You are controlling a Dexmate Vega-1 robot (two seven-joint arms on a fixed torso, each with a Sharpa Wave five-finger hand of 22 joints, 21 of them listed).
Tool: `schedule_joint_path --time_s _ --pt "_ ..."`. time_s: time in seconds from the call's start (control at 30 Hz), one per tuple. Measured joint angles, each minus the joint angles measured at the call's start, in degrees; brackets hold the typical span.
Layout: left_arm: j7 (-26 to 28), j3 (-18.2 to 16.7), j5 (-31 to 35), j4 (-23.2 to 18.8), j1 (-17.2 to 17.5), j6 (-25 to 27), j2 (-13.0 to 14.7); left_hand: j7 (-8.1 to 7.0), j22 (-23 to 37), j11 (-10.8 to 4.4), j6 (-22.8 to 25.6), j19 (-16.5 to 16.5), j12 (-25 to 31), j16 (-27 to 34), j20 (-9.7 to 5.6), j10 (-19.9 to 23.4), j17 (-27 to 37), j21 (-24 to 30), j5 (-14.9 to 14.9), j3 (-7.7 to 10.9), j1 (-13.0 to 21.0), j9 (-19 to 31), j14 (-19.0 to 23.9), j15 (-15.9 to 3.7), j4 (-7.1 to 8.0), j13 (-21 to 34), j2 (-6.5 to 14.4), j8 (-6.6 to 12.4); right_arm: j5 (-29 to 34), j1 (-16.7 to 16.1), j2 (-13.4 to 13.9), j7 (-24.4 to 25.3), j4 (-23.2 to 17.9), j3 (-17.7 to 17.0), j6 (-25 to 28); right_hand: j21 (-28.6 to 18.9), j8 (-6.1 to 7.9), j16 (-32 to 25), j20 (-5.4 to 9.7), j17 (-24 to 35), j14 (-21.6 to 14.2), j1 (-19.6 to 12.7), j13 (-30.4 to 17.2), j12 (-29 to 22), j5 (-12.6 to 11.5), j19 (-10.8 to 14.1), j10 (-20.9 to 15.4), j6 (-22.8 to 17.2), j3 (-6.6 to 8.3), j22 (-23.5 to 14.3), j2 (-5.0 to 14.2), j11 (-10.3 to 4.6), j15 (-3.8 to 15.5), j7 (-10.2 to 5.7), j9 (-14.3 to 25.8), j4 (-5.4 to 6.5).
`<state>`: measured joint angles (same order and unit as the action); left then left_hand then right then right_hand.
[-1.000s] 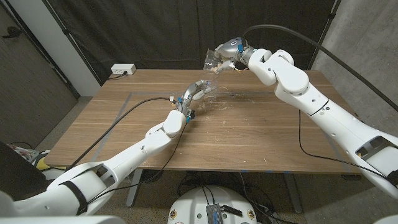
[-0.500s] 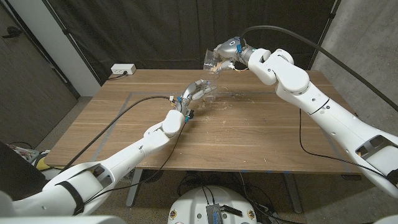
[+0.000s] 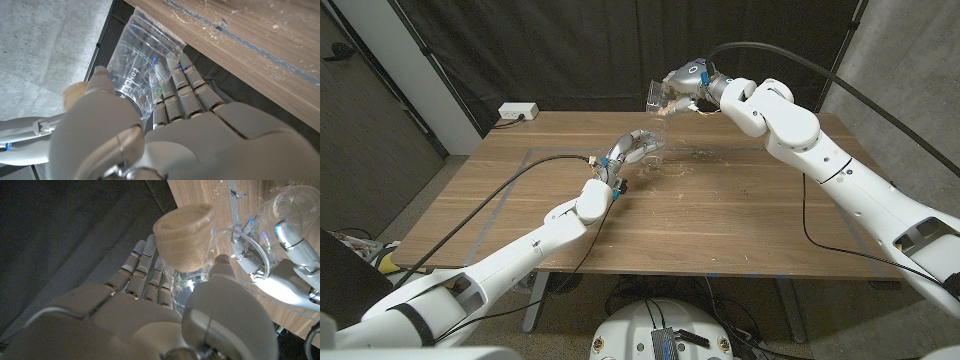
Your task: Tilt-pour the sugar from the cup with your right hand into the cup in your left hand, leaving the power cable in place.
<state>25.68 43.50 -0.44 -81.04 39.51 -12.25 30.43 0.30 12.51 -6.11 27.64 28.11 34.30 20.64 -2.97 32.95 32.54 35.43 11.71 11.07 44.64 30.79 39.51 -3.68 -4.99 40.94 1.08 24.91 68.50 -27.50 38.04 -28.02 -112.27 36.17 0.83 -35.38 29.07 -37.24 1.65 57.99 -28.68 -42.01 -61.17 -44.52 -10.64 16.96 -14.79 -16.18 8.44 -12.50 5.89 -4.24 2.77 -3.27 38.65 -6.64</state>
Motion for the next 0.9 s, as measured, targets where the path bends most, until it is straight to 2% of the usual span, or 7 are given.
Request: schedule_joint_path --time_s 0.47,0.9 --pt "3.15 -1.41 1.30 -4.33 2.69 1.78 3.08 -0.11 0.01 -0.08 0.10 -0.31 -0.01 -0.10 0.32 -0.07 0.00 0.48 0.00 -0.25 -0.01 0.00 0.00 0.00 0.25 0.04 -0.01 -0.01 -0.03 -1.13 0.57 1.16 -0.72 -0.76 -0.64 -0.01 0.39 0.00 0.00 0.26 -0.30 0.41 0.00 0.00 0.00 -0.01 -0.19 -0.52 -0.16 0.00 -0.04 -0.19 -0.30 0.10 -0.01 0.16" --pt "4.58 -1.74 2.11 -4.79 3.37 0.23 3.93 -0.32 0.01 -0.24 0.30 -0.30 -0.45 -0.31 0.32 -0.23 -0.01 0.48 0.00 -0.25 -0.01 0.01 0.00 0.00 0.25 -0.17 -0.01 -0.35 2.26 -1.55 0.95 2.12 -1.43 -0.73 -1.26 0.21 0.39 0.48 0.00 0.52 -0.61 0.90 0.01 0.00 0.01 -0.01 -0.49 -0.60 -0.31 0.27 -0.14 -0.49 0.01 0.02 0.15 0.32"
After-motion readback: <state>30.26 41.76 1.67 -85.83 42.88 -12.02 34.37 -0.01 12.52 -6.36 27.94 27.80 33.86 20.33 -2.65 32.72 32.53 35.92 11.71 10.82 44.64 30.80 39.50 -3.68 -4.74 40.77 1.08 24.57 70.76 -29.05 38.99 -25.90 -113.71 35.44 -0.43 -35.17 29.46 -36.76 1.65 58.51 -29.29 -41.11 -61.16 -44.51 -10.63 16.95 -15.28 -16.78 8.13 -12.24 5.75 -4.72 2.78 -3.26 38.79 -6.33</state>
